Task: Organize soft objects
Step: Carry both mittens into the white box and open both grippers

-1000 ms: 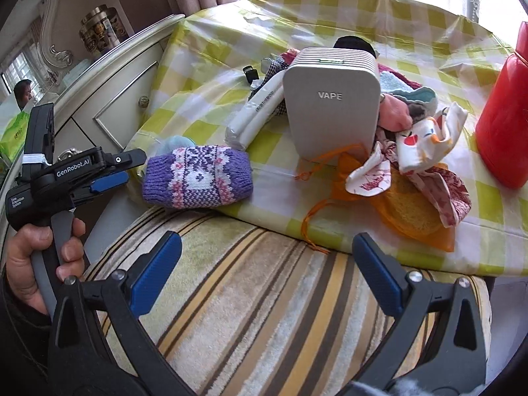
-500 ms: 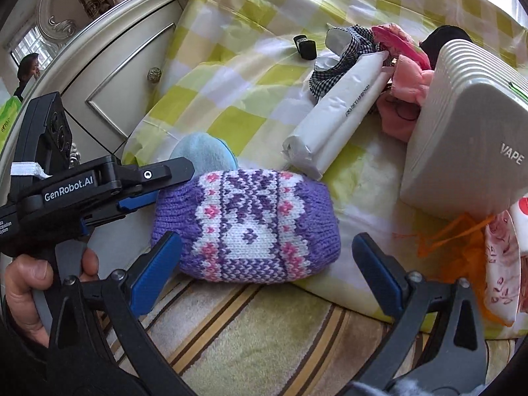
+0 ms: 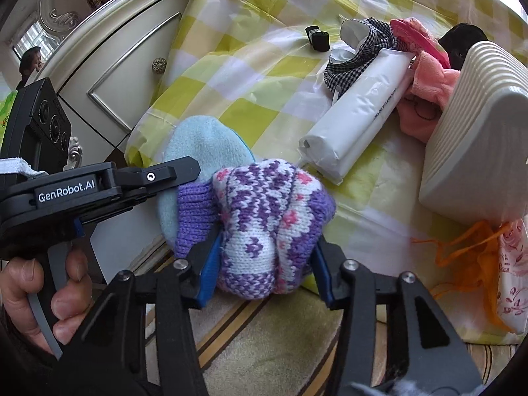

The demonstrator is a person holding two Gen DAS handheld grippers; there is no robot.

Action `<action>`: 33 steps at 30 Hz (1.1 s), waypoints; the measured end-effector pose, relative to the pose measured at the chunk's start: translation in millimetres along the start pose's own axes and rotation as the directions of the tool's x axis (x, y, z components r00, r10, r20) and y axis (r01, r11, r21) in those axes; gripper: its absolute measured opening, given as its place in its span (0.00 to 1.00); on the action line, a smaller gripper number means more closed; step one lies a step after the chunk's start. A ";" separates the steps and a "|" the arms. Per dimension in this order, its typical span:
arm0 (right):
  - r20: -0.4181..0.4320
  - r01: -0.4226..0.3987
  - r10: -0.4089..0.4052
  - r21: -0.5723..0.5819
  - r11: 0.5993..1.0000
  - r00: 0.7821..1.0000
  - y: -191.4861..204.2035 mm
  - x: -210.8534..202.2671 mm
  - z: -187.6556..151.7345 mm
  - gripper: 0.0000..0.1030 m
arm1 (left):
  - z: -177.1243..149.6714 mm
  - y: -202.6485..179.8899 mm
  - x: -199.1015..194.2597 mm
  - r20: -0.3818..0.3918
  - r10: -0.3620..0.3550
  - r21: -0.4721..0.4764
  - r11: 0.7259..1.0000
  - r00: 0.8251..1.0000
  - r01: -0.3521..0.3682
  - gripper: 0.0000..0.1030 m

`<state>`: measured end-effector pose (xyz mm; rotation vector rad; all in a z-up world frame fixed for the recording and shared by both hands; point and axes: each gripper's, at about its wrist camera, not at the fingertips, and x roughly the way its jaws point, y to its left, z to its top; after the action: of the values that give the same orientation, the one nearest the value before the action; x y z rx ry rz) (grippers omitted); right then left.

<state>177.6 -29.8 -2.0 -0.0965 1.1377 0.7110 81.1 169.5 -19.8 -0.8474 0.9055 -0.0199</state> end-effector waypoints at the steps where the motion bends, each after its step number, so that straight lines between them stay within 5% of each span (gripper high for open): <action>1: 0.007 -0.004 0.004 0.004 1.000 1.000 -0.5 -4.0 -2.8 0.47 | -1.9 -1.6 -2.9 0.003 -0.002 0.006 1.000 1.000 0.002 0.07; 20: 0.207 0.035 -0.052 0.084 0.996 0.977 -42.1 -121.8 -64.1 0.46 | -36.1 -88.2 -50.6 0.065 -0.069 0.193 0.980 0.996 0.055 0.06; 33: 0.267 0.179 -0.272 0.325 0.929 0.924 -145.4 -208.2 -130.6 0.46 | -82.3 -194.5 -35.8 -0.045 -0.163 0.402 0.900 0.986 0.168 0.06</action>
<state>108.1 -295.0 77.9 0.1311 0.9003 0.3263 63.4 -3.6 105.1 -0.5325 0.7988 -0.3509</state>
